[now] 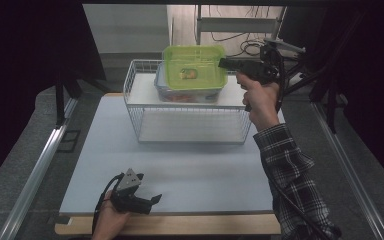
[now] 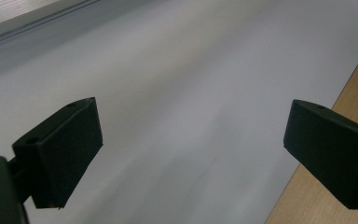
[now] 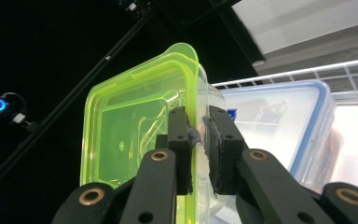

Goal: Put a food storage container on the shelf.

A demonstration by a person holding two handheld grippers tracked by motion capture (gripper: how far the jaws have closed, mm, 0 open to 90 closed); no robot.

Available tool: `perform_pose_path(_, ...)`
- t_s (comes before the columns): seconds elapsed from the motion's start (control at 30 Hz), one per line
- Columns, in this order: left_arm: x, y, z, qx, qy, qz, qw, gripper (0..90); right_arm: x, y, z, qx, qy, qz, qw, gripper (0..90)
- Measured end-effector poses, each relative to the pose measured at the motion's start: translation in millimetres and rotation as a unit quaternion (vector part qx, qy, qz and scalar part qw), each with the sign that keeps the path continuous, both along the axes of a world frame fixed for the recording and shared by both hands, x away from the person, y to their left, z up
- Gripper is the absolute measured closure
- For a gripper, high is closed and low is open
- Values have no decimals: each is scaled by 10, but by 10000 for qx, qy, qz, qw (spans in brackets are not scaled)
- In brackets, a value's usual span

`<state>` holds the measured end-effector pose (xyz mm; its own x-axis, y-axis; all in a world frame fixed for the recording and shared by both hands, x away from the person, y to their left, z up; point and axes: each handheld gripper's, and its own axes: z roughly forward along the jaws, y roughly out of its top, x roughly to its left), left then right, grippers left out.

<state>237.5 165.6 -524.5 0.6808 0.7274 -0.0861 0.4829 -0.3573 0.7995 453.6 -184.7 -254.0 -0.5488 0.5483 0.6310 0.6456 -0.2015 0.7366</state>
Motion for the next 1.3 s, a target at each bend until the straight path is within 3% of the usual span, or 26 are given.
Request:
perform_pose_path(0.47, 3, 28, 8, -104, -8, 58, 9999, 34, 132, 169, 12, -391, -107, -313, 9987, 803)
perform_pose_path(0.9, 4, 18, 2, -76, 5, 27, 10000, 35, 169, 292, -13, -564, -63, -526, 9970, 800)
perform_pose_path(1.07, 2, 13, 0, -73, 21, 26, 10000, 35, 147, 311, -6, -711, -120, -604, 9956, 792)
perform_pose_path(1.3, 1, 5, -3, -36, 22, 6, 10000, 35, 132, 359, -5, -1129, -284, -651, 9911, 754)
